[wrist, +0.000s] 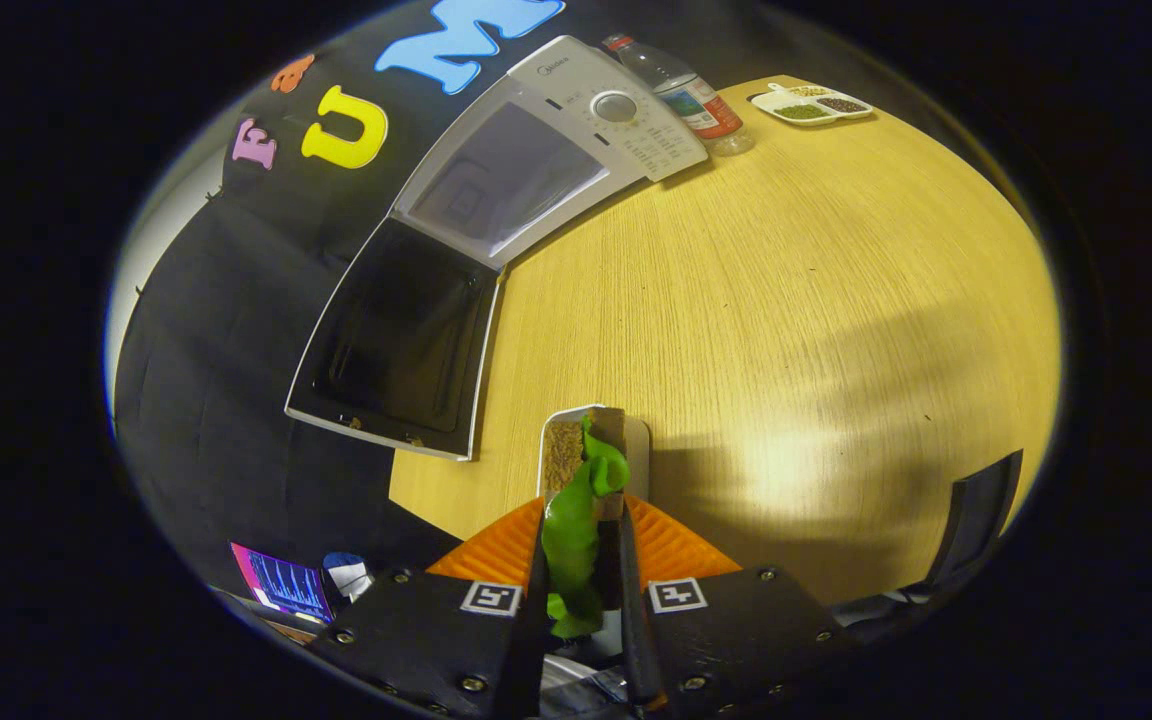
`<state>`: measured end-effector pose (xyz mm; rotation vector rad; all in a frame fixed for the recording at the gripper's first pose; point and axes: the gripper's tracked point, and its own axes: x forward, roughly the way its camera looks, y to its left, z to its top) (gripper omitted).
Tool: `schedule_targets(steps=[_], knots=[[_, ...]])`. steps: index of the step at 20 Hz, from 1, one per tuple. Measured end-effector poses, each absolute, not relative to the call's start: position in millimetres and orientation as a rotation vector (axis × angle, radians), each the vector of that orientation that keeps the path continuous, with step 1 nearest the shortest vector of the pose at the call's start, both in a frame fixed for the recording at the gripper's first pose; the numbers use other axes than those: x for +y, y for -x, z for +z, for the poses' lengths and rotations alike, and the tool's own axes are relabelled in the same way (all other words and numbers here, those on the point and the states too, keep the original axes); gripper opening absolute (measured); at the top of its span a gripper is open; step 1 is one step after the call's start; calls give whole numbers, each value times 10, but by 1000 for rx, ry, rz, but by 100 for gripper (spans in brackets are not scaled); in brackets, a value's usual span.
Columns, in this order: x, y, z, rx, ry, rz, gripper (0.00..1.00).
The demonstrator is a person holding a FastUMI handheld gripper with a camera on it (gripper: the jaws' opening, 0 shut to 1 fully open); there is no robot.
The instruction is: Open the microwave, put the food inside, and close the microwave door.
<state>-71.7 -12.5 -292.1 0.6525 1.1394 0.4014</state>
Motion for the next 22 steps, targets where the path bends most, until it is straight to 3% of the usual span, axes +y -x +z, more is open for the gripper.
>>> schedule_targets(steps=[8, 22], knots=[[-39, 398, -2440, 1006, -673, 445, 32], [511, -765, -2068, 756, -695, 451, 31]])
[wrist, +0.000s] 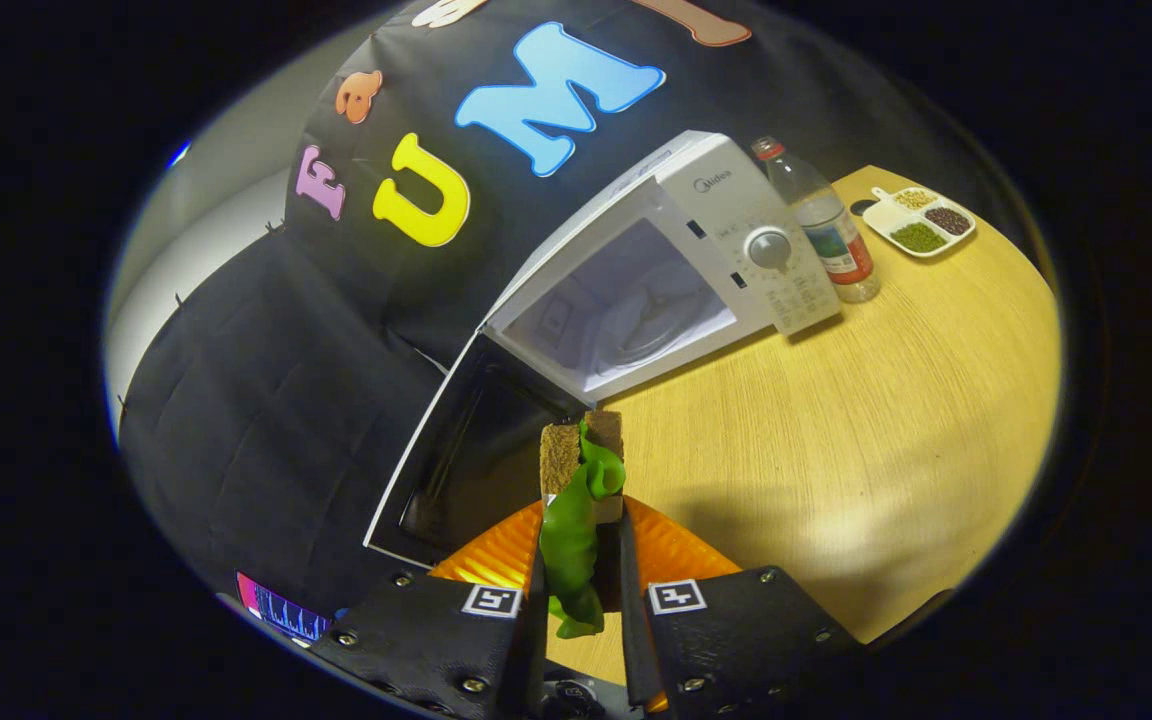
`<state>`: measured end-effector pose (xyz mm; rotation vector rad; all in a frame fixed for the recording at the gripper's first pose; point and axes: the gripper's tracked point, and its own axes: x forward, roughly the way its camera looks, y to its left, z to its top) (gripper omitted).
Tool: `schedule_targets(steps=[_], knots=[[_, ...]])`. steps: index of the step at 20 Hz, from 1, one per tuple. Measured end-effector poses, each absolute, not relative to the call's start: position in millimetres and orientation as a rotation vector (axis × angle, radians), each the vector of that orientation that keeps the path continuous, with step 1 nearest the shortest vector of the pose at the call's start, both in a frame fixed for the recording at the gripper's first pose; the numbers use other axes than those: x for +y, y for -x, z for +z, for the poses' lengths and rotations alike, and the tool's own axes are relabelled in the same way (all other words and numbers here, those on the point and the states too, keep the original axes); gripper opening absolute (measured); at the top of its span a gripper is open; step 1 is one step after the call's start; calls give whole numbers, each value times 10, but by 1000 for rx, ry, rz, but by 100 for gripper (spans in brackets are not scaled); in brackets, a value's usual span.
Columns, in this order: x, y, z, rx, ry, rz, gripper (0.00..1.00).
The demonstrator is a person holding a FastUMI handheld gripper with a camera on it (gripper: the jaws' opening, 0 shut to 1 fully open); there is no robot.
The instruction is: Open the microwave, put the food inside, and close the microwave door.
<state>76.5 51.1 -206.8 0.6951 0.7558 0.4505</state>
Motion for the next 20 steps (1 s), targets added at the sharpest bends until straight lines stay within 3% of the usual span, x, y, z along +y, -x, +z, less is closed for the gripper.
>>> schedule_targets(steps=[20], knots=[[803, -2476, -2434, 516, -901, 149, 31]])
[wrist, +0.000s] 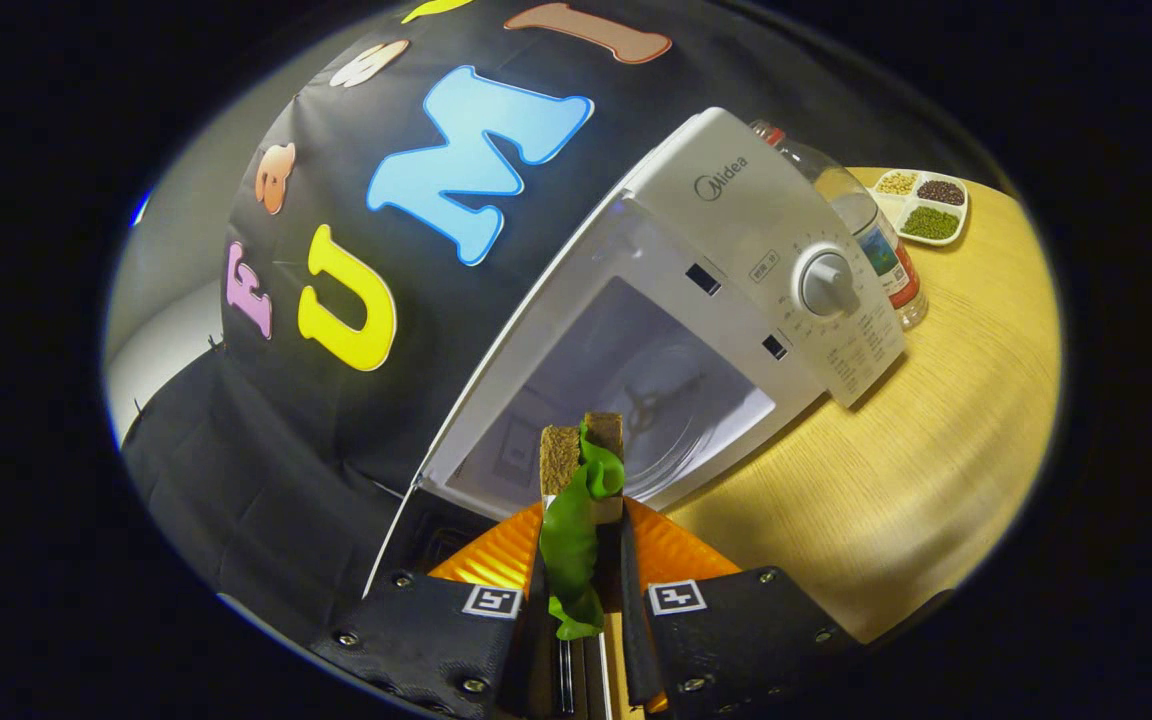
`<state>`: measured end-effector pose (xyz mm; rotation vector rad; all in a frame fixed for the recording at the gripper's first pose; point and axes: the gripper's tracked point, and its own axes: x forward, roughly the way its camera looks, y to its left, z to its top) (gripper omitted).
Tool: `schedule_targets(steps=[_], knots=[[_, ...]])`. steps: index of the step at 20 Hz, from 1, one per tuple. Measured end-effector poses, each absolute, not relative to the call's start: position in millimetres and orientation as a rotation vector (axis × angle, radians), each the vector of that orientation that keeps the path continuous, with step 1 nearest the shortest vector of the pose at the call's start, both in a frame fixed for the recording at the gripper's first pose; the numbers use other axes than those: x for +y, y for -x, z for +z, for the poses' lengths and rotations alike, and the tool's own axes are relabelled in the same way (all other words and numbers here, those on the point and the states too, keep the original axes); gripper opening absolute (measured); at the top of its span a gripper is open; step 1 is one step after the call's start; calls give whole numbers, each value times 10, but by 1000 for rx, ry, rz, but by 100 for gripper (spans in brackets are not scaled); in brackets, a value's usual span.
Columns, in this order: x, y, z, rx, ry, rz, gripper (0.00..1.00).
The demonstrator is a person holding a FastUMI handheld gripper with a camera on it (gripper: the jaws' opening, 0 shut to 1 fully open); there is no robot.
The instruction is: Open the microwave, put the food inside, and close the microwave door.
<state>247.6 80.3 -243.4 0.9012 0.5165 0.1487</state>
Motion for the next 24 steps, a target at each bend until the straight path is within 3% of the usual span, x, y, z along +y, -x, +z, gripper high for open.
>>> schedule_targets(steps=[11, 19, 24], knots=[[879, -3260, -2659, 365, -992, 35, 31], [947, -3604, -2976, 383, -991, -34, 31], [886, -3563, -3130, 425, -922, -64, 42]])
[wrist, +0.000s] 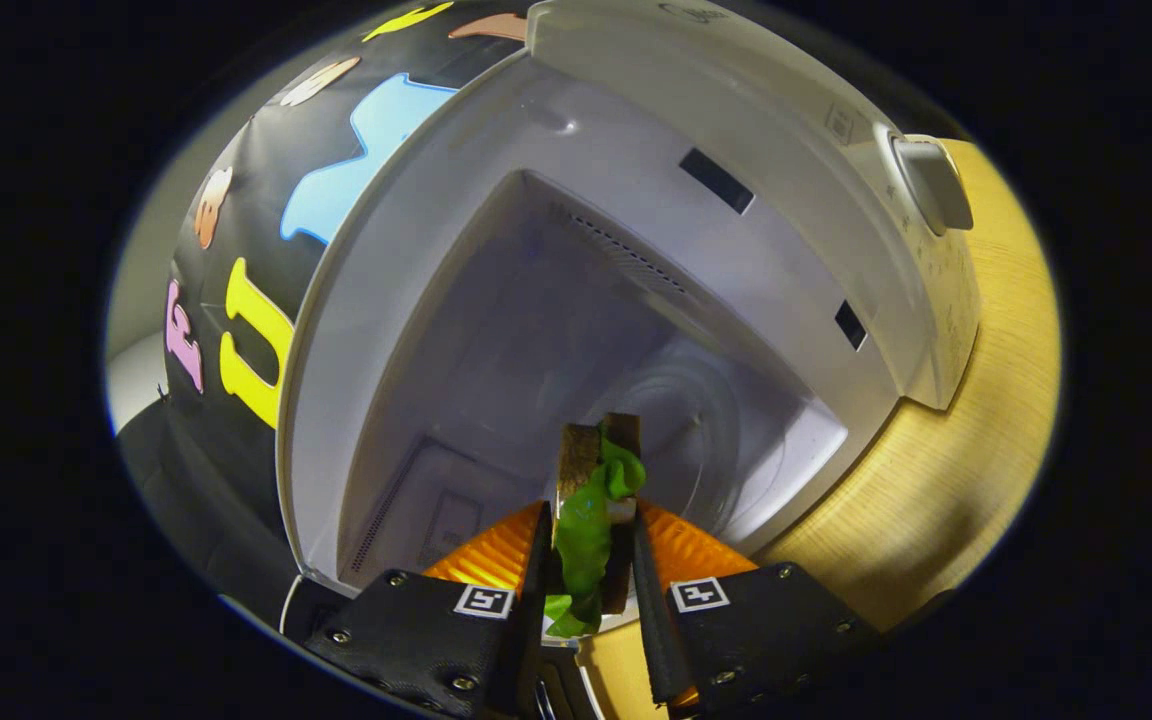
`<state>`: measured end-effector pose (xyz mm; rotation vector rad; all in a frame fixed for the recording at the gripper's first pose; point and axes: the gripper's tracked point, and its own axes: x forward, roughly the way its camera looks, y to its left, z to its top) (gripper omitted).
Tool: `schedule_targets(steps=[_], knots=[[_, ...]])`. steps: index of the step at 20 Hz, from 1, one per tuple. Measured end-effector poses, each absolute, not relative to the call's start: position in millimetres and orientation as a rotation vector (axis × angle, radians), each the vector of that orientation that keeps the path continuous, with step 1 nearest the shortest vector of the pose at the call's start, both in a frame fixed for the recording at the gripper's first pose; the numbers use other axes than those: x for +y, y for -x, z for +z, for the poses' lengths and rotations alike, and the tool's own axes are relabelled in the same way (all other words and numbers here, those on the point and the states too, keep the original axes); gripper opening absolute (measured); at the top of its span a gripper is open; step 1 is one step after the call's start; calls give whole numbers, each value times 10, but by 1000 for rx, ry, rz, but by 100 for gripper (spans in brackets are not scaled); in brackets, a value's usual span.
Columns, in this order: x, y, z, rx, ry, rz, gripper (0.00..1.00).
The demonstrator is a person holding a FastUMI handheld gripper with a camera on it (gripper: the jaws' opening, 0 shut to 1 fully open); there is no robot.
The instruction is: Open the microwave, put the food inside, and close the microwave door.
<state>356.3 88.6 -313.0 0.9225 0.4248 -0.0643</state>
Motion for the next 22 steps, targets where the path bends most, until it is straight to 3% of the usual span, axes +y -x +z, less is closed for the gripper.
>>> schedule_targets(steps=[2, 4, 10, 22], knots=[[879, -3510, -3169, 448, -870, -66, 74], [857, -3442, -3170, 475, -832, -73, 98], [820, -3133, -3314, 605, -739, -83, 97], [633, -2266, -2764, 551, -542, -17, 97]])
